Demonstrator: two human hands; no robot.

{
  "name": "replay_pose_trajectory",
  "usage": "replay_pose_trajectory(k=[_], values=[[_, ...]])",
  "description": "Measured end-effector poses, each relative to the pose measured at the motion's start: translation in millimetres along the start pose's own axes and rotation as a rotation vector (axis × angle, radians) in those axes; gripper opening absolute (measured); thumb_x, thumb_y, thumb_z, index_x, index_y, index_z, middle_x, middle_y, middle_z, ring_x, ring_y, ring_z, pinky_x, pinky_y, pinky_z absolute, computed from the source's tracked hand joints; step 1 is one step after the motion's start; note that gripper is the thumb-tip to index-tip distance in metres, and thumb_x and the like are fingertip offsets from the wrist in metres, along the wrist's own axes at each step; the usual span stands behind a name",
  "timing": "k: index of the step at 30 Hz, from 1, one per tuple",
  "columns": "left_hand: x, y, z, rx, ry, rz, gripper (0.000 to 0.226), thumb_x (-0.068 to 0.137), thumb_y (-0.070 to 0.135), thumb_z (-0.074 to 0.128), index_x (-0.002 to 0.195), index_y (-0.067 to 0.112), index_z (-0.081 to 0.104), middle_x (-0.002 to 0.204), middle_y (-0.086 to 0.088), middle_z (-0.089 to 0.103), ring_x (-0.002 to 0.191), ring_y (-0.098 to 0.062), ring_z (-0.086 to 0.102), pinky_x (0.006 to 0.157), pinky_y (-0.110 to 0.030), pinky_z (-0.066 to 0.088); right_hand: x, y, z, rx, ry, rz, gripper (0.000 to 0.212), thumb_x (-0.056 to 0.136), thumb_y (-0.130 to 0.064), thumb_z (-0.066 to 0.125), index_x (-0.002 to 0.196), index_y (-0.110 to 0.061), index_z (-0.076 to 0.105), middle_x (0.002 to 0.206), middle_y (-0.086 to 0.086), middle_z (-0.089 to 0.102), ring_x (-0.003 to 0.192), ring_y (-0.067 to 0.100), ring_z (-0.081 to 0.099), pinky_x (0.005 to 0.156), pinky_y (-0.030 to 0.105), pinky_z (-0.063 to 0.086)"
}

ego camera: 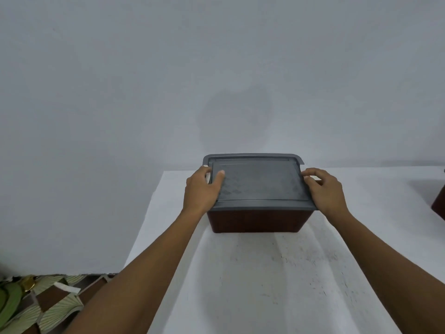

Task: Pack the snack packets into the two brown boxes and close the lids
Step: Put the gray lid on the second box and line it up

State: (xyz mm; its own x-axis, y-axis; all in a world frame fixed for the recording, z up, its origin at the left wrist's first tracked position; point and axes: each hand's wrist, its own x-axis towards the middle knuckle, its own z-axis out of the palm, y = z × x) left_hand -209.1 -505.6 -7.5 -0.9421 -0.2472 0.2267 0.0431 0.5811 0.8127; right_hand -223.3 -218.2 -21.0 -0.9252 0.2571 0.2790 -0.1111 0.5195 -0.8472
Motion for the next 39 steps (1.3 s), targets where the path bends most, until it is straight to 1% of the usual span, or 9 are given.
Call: replay_pose_trajectory(k=[5,11,15,20,24,26,30,33,39], values=[[47,2,30,0.019,-0.006,-0.001,0.037,0.097,0.043,0.050,0.116,0.014,0.063,0.119,-0.002,0.064,0.110,-0.021,0.057,0.089,-0.029,0.043,52,14,7,-0.025,-0.001,-0.024,0.021,0.096,-0.015,0.051,0.103,-0.019,0.070,0.113,-0.010,0.060,0.097,0.016,0.057,0.082,0.025,0.041],[97,12,58,0.025,0.016,0.010,0.020,0.097,0.028,0.051,0.103,0.013,0.063,0.095,0.001,0.063,0.081,-0.014,0.057,0.073,-0.024,0.038,117,27,19,-0.022,-0.020,-0.024,0.021,0.096,-0.014,0.049,0.101,-0.020,0.068,0.110,-0.010,0.059,0.085,0.018,0.057,0.076,0.026,0.041],[110,9,66,0.023,0.019,0.028,0.018,0.097,0.023,0.052,0.106,0.015,0.065,0.096,0.003,0.063,0.080,-0.010,0.056,0.076,-0.023,0.040,135,39,24,-0.019,-0.055,-0.099,0.020,0.094,-0.007,0.050,0.100,-0.014,0.067,0.115,-0.005,0.057,0.101,0.013,0.053,0.083,0.024,0.041],[107,12,66,0.061,0.049,0.050,0.021,0.096,0.020,0.053,0.111,0.015,0.066,0.101,0.006,0.060,0.088,-0.014,0.055,0.080,-0.025,0.040,136,43,24,-0.039,-0.051,-0.117,0.019,0.096,-0.011,0.050,0.101,-0.015,0.067,0.124,0.001,0.058,0.110,0.016,0.053,0.098,0.034,0.048],[105,11,69,0.215,0.126,0.132,0.021,0.096,0.022,0.049,0.099,0.012,0.067,0.098,0.003,0.065,0.087,-0.015,0.057,0.077,-0.027,0.042,133,40,21,-0.102,-0.029,-0.142,0.023,0.093,-0.013,0.047,0.099,-0.015,0.070,0.117,0.000,0.063,0.103,0.015,0.055,0.090,0.031,0.047],[106,9,70,0.276,0.131,0.180,0.024,0.098,0.024,0.046,0.097,0.013,0.067,0.094,0.001,0.067,0.083,-0.015,0.058,0.075,-0.027,0.043,129,38,19,-0.151,-0.017,-0.168,0.028,0.090,-0.020,0.044,0.097,-0.016,0.071,0.113,-0.001,0.065,0.102,0.017,0.057,0.088,0.035,0.049],[106,10,71,0.299,0.039,0.252,0.029,0.100,0.021,0.043,0.079,0.013,0.061,0.079,-0.002,0.063,0.069,-0.013,0.053,0.067,-0.028,0.042,115,40,16,-0.169,-0.090,-0.132,0.033,0.095,-0.016,0.042,0.117,-0.013,0.067,0.135,0.002,0.056,0.123,0.021,0.051,0.105,0.038,0.041],[104,12,70,0.248,0.022,0.246,0.022,0.099,0.020,0.048,0.086,0.011,0.065,0.088,-0.004,0.066,0.075,-0.012,0.053,0.070,-0.023,0.037,110,45,15,-0.132,-0.095,-0.113,0.033,0.095,-0.009,0.045,0.119,-0.014,0.066,0.142,0.003,0.051,0.130,0.020,0.046,0.113,0.040,0.035],[92,24,72,0.197,0.053,0.162,0.025,0.096,0.016,0.057,0.117,0.007,0.066,0.121,-0.008,0.065,0.100,-0.012,0.053,0.088,-0.019,0.036,107,48,9,-0.035,-0.036,-0.086,0.029,0.091,-0.003,0.048,0.105,-0.015,0.071,0.137,0.003,0.056,0.126,0.019,0.050,0.110,0.036,0.038]])
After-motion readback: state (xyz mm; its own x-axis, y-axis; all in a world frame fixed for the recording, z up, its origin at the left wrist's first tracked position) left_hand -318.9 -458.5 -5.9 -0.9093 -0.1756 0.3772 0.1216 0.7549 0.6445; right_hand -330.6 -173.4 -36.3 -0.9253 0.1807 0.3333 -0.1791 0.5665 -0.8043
